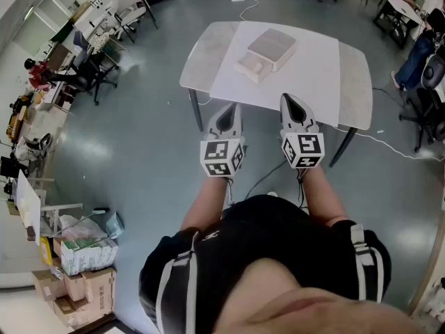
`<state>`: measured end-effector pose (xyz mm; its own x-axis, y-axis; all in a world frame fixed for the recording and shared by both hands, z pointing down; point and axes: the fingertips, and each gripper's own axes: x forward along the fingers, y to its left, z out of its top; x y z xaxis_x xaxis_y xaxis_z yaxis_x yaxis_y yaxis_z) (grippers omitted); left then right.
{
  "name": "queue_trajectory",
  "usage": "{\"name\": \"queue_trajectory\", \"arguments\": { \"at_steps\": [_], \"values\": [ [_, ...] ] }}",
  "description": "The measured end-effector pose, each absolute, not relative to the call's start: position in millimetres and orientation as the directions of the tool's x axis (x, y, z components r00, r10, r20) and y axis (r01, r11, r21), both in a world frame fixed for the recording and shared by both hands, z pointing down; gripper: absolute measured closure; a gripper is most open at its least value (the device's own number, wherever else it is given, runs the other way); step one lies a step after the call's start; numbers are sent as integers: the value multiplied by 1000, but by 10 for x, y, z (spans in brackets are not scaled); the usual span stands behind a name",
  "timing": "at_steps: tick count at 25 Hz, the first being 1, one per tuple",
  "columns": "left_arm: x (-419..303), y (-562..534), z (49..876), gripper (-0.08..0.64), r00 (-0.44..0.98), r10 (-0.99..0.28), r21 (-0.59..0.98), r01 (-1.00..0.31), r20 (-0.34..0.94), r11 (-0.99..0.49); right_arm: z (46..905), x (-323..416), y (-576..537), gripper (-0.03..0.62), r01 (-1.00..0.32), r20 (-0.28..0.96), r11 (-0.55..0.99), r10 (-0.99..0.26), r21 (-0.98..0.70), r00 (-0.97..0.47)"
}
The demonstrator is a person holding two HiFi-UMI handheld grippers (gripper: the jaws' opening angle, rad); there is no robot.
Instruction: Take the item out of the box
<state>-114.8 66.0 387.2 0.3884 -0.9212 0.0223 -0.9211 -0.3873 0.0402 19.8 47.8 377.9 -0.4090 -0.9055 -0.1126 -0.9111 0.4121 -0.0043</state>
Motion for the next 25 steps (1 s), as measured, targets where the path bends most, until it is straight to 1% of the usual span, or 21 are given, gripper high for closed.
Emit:
{"name": "queue_trajectory", "arguments": {
  "at_steps": [12, 25],
  "values": [
    [-1099, 712, 3840, 548, 391, -920, 35, -920, 9, -390, 3777, 223, 545, 580, -909, -140, 417, -901, -13, -411],
    [-972, 462, 3826, 548, 356, -935, 29, -934, 4, -355, 3760, 371, 262, 580, -901, -143, 434, -892, 1, -429]
  ]
}}
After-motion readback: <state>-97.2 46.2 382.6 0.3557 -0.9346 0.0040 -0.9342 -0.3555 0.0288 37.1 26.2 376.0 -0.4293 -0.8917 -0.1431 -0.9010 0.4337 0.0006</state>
